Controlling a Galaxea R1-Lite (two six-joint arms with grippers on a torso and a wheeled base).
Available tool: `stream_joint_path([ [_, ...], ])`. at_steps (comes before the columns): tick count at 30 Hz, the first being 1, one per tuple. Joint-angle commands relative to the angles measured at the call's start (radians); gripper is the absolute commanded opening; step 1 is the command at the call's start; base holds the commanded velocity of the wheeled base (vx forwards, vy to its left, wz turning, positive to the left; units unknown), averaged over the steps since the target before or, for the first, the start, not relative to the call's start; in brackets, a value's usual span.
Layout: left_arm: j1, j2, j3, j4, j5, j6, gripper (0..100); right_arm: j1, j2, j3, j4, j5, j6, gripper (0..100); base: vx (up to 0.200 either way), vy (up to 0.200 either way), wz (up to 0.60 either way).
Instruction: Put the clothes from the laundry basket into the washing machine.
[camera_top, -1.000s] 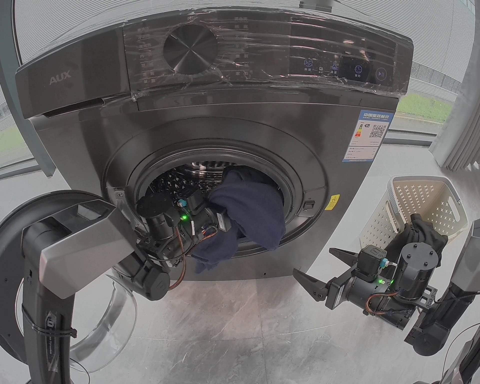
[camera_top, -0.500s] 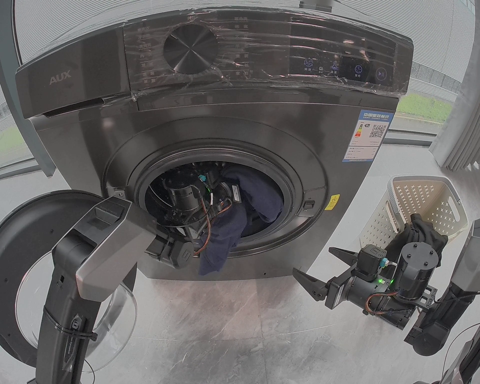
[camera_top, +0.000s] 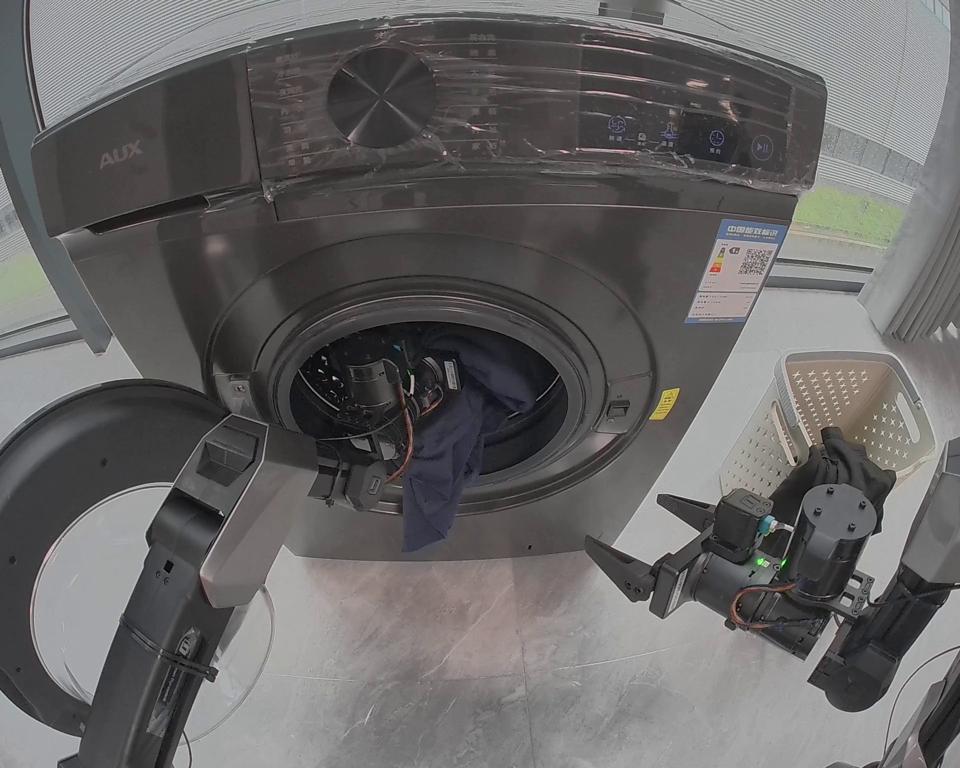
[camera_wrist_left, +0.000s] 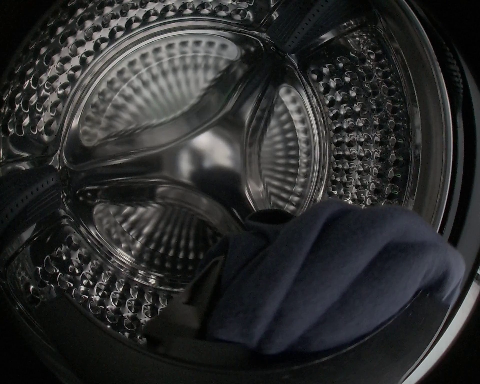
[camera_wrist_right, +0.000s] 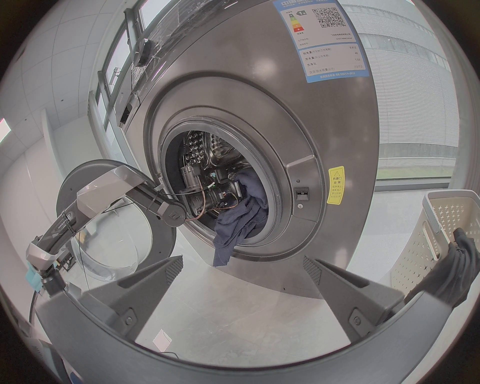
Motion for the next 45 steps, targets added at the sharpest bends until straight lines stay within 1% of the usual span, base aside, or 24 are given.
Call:
stream_joint_path([
  [1,0.009,0.018,-0.007,-0.002,0.001,-0.004,100,0.001,0.006,0.0,0.0,0.0,0.001,100,0.0,0.0,0.0],
  [2,0.009,0.016,-0.007,-0.002,0.001,-0.006,100,0.001,0.004,0.0,0.0,0.0,0.001,100,0.0,0.0,0.0],
  [3,0.006,-0.004,-0.007,0.002,0.003,-0.017,100,0.001,0.006,0.001,0.0,0.0,0.001,100,0.0,0.0,0.0],
  [4,0.002,-0.033,-0.005,0.013,0.01,-0.038,100,0.001,0.006,0.001,0.0,0.0,0.001,100,0.0,0.0,0.0],
  [6,0.0,-0.067,0.041,0.022,0.019,-0.05,100,0.001,0.006,0.001,0.0,0.0,0.001,100,0.0,0.0,0.0],
  [7,0.0,-0.129,0.126,0.05,0.019,-0.057,100,0.001,0.006,0.001,0.0,0.0,0.001,100,0.0,0.0,0.0],
  [9,0.0,-0.129,0.126,0.05,0.019,-0.057,100,0.001,0.006,0.001,0.0,0.0,0.001,100,0.0,0.0,0.0],
  [10,-0.003,-0.199,0.236,0.093,0.013,-0.054,100,0.001,0.006,0.001,0.0,0.0,0.001,100,0.0,0.0,0.0],
  [11,-0.005,-0.225,0.299,0.101,0.012,-0.05,100,0.001,0.007,0.001,0.0,0.0,0.001,100,0.0,0.0,0.0],
  [13,-0.006,-0.257,0.363,0.111,0.006,-0.049,100,0.002,0.007,0.001,0.0,0.0,0.001,100,0.0,0.0,0.0],
  [18,-0.025,-0.321,0.514,0.133,-0.054,-0.047,100,0.007,0.007,0.001,0.0,0.0,0.001,100,0.0,0.0,0.0],
  [19,-0.025,-0.321,0.518,0.133,-0.056,-0.047,100,0.007,0.007,0.001,0.0,0.0,0.001,100,0.0,0.0,0.0],
  [20,-0.032,-0.323,0.546,0.134,-0.068,-0.047,100,0.007,0.007,0.001,0.0,0.0,0.001,100,0.0,0.0,0.0],
  [21,-0.035,-0.321,0.555,0.134,-0.068,-0.044,100,0.009,0.007,0.001,0.0,0.0,0.001,100,0.0,0.0,0.0],
  [26,-0.04,-0.283,0.566,0.125,-0.068,-0.011,100,0.009,0.007,0.001,0.0,0.0,0.001,100,0.0,0.0,0.0],
  [31,-0.04,-0.252,0.563,0.125,-0.062,0.005,100,0.01,0.007,0.0,0.0,0.0,0.001,100,0.0,0.0,0.0],
  [36,-0.029,-0.232,0.564,0.127,-0.057,0.034,100,0.01,0.007,0.0,0.0,0.0,0.001,100,0.0,0.0,0.0],
  [37,-0.029,-0.232,0.564,0.127,-0.057,0.034,100,0.01,0.007,0.0,0.0,0.0,0.001,100,0.0,0.0,0.0],
  [39,-0.028,-0.217,0.561,0.124,-0.056,0.051,100,0.01,0.007,0.0,0.0,0.0,0.001,100,0.0,0.0,0.0],
  [40,-0.028,-0.214,0.555,0.122,-0.056,0.055,0,0.01,0.007,-0.002,0.0,0.0,0.001,100,0.0,0.0,0.0],
  [45,-0.028,-0.214,0.54,0.122,-0.054,0.054,0,0.01,0.006,-0.002,0.0,0.0,0.001,100,0.0,0.0,0.0],
])
